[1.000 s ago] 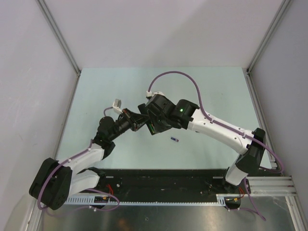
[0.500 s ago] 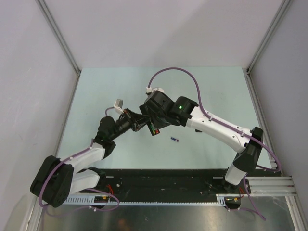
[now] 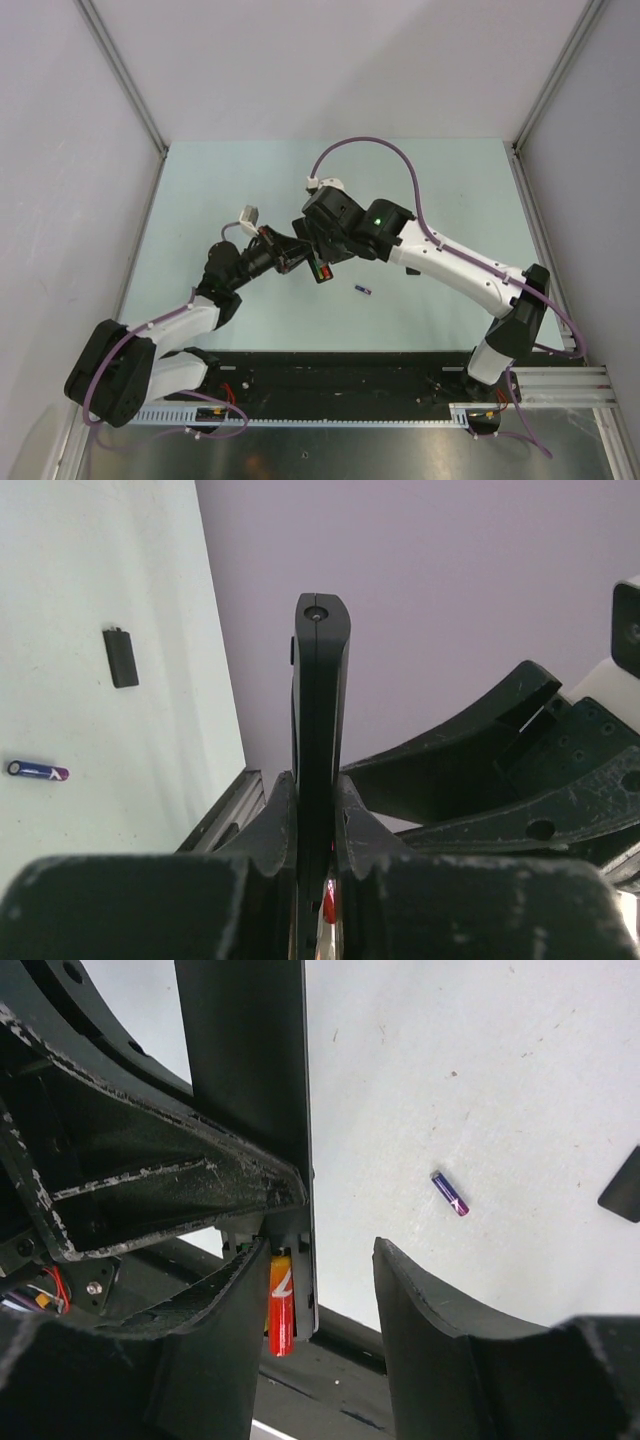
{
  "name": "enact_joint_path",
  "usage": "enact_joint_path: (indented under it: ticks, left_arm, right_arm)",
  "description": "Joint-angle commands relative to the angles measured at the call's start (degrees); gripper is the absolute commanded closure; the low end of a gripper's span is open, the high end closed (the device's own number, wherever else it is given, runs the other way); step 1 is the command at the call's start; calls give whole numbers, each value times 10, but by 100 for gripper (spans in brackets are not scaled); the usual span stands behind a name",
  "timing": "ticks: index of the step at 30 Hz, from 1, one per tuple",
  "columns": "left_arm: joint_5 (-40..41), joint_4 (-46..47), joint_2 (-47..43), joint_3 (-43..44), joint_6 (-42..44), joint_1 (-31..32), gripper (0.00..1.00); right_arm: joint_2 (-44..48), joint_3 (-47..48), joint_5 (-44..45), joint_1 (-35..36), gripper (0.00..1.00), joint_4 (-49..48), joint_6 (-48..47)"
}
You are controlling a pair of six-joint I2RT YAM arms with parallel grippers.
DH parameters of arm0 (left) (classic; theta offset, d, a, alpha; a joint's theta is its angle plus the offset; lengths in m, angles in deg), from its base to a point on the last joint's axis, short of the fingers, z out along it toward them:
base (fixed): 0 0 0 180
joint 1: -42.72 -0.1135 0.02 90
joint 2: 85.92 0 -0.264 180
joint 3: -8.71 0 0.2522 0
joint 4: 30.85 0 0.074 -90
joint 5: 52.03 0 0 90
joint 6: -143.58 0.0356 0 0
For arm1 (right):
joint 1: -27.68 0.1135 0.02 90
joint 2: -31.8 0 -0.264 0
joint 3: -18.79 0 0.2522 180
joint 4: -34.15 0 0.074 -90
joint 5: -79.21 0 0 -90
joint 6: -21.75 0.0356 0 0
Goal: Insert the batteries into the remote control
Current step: Load the battery into the remote control.
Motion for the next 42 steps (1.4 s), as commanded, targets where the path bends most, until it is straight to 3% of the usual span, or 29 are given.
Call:
enact_joint_path:
  ticks: [1, 7, 10, 16, 19, 23, 26, 42]
  left_arm:
    - [-28, 72, -1, 18, -27, 5, 100]
    - [-32, 72, -1, 19, -31, 5, 100]
    - [-47, 72, 1, 22, -36, 3, 100]
    - [-104, 73, 22, 33, -40, -2, 100]
    - [-129, 73, 37, 38, -45, -2, 100]
    - [-153, 73, 50, 50, -49, -4, 100]
    - [-159, 73, 50, 62, -51, -3, 100]
    - [-162, 69, 46, 67, -48, -2, 100]
  right_arm:
    - [35, 14, 21, -2, 49, -35, 15]
    - [88, -24, 20, 1, 48, -84, 0]
    - [154, -95, 0, -2, 47, -158, -25]
    - [279, -235, -114, -13, 43, -277, -89]
    - [331, -318, -170, -10, 37, -341, -103]
    - [381, -404, -192, -6, 20, -405, -121]
    - [404, -449, -192, -6, 19, -427, -129]
    - [400, -485, -208, -8, 24, -498, -132]
